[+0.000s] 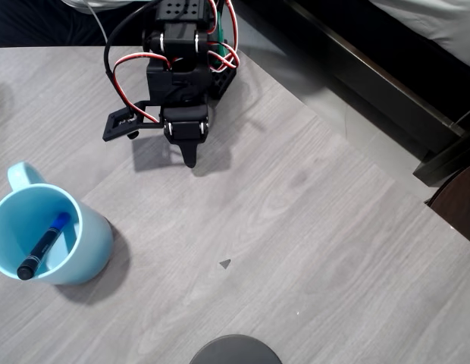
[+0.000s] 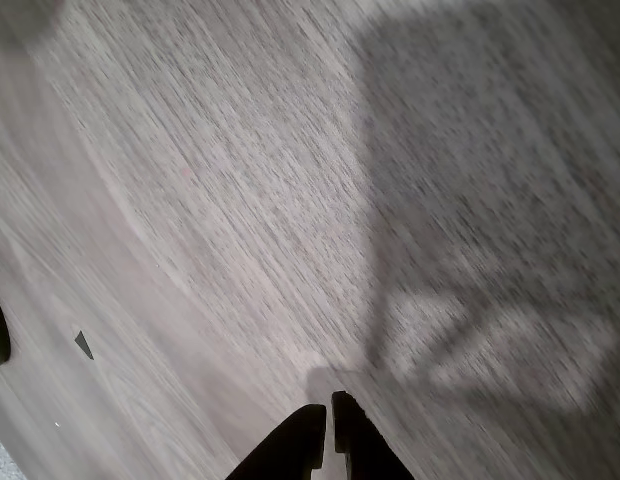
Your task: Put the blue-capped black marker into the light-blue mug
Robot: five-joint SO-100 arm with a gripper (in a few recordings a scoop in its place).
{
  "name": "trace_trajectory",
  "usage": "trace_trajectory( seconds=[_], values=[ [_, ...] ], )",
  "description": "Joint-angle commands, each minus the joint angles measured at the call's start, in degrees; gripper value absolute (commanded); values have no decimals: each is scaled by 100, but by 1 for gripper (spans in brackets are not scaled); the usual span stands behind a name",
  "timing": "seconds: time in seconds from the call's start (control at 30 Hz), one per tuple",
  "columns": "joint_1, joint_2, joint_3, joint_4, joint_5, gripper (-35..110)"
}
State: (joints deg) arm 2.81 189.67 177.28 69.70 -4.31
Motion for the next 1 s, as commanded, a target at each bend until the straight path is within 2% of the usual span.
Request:
trace_trajectory(
  seconds=[0.0,0.97],
  values=[
    [0,149,35,62,-26,0],
    [-431,158,35,88,-53,0]
  ],
)
